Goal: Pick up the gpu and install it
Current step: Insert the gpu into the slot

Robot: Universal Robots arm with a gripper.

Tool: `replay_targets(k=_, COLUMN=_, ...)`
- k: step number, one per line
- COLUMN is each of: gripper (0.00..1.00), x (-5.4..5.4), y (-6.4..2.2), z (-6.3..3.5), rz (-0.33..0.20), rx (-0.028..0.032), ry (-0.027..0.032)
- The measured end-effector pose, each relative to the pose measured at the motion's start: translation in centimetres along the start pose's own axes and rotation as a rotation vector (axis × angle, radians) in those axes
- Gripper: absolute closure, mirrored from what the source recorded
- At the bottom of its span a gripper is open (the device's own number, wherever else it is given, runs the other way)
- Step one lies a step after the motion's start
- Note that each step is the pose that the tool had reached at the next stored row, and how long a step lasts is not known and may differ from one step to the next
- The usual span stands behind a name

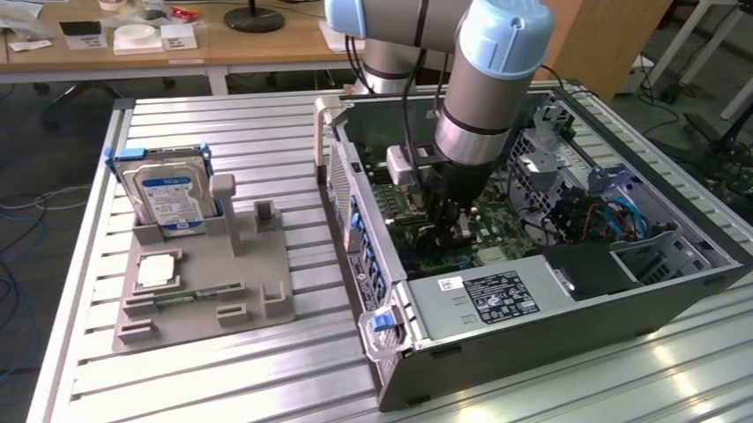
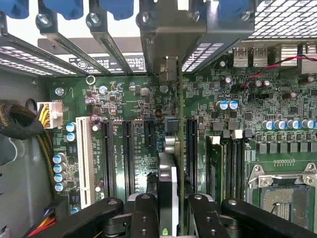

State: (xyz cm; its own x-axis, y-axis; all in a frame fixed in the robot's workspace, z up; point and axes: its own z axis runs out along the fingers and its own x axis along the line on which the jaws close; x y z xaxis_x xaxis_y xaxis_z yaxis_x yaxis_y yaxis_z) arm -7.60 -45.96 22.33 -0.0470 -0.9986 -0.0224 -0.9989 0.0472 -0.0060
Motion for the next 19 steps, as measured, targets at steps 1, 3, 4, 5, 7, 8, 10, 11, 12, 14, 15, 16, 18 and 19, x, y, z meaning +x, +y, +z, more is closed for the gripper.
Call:
replay_targets(k=1, gripper=0.72, x=0.01, y=0.02, z=0.15, rz=0.000, rx=-0.0005, ry=0.0005)
replay_targets(k=3, gripper=0.72, x=0.02, y=0.04, z=0.49, rz=0.000, rx=-0.0008, ry=0.0007)
replay_targets(k=4, gripper=0.72, x=0.02, y=0.04, z=0.69, rz=0.000, rx=-0.0004, ry=-0.0001)
replay_targets(k=5, gripper=0.72, x=0.02, y=0.04, z=0.73, rz=0.000, rx=-0.0003, ry=-0.0001)
replay_targets(k=7, gripper=0.72, x=0.02, y=0.04, z=0.73, rz=0.000, rx=-0.0002, ry=-0.0001)
replay_targets(k=8, gripper=0.72, x=0.02, y=0.04, z=0.73, rz=0.000, rx=-0.0002, ry=-0.0001)
replay_targets(k=10, gripper=0.72, x=0.02, y=0.04, z=0.74, rz=0.000, rx=-0.0002, ry=-0.0003)
replay_targets(k=11, gripper=0.72, x=0.02, y=0.04, z=0.74, rz=0.000, rx=-0.0002, ry=-0.0003)
replay_targets(k=12, gripper=0.72, x=0.02, y=0.04, z=0.74, rz=0.000, rx=-0.0001, ry=-0.0003)
replay_targets(k=14, gripper=0.71, x=-0.01, y=0.02, z=0.85, rz=0.000, rx=0.0011, ry=-0.0031)
replay_targets(k=15, gripper=0.71, x=-0.01, y=0.03, z=0.82, rz=0.000, rx=0.0009, ry=-0.0024)
replay_targets(k=16, gripper=0.65, x=0.02, y=0.04, z=0.67, rz=0.000, rx=-0.0001, ry=0.0001)
replay_targets(k=18, gripper=0.65, x=0.01, y=0.03, z=0.41, rz=0.000, rx=0.0011, ry=-0.0008)
replay_targets(k=19, gripper=0.65, x=0.00, y=0.02, z=0.16, rz=0.000, rx=0.0016, ry=-0.0006)
